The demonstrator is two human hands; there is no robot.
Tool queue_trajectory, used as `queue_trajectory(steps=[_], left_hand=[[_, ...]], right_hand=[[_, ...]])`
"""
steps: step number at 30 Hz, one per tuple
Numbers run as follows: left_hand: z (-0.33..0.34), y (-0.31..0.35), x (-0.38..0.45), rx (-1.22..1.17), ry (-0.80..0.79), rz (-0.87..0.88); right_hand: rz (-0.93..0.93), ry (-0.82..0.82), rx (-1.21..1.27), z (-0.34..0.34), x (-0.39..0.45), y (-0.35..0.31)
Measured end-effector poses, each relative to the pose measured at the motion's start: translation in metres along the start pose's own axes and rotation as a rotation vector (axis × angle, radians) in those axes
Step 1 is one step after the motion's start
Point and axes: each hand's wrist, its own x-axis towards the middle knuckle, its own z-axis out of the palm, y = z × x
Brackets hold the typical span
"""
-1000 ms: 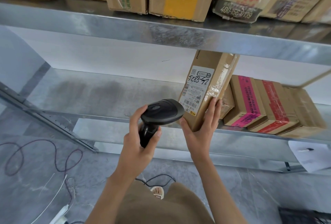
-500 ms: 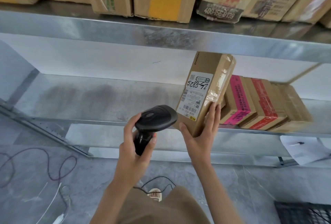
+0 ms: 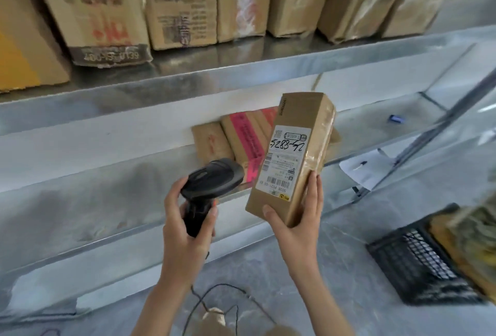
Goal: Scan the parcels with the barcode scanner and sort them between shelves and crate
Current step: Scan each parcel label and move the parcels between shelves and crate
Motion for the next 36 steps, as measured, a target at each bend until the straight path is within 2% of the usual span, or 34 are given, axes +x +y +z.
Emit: queue_trajectory(steps=[9, 17, 24, 31, 36], left_hand=[[0.183, 0.011, -0.006, 0.06, -0.338, 0.063], [0.334, 0.034, -0.009, 0.093, -0.559, 0.119], [0.45, 0.051, -0.018, 0.066, -0.746, 0.245], [0.551, 0.041, 0.015, -0.012, -0.839, 0.218], [0.612, 0.035, 0.05, -0.018, -0.905, 0.236]], right_hand=[[0.175, 0.261, -0.044, -0.181, 0.01, 0.046], [0.283, 0.5, -0.055, -0.316, -0.008, 0.082], [0.354, 0.715, -0.043, -0.377, 0.006, 0.1], [0.433, 0.795, -0.101, -0.416, 0.06, 0.137], [0.499, 0.854, -0.048, -0.44, 0.124, 0.155]])
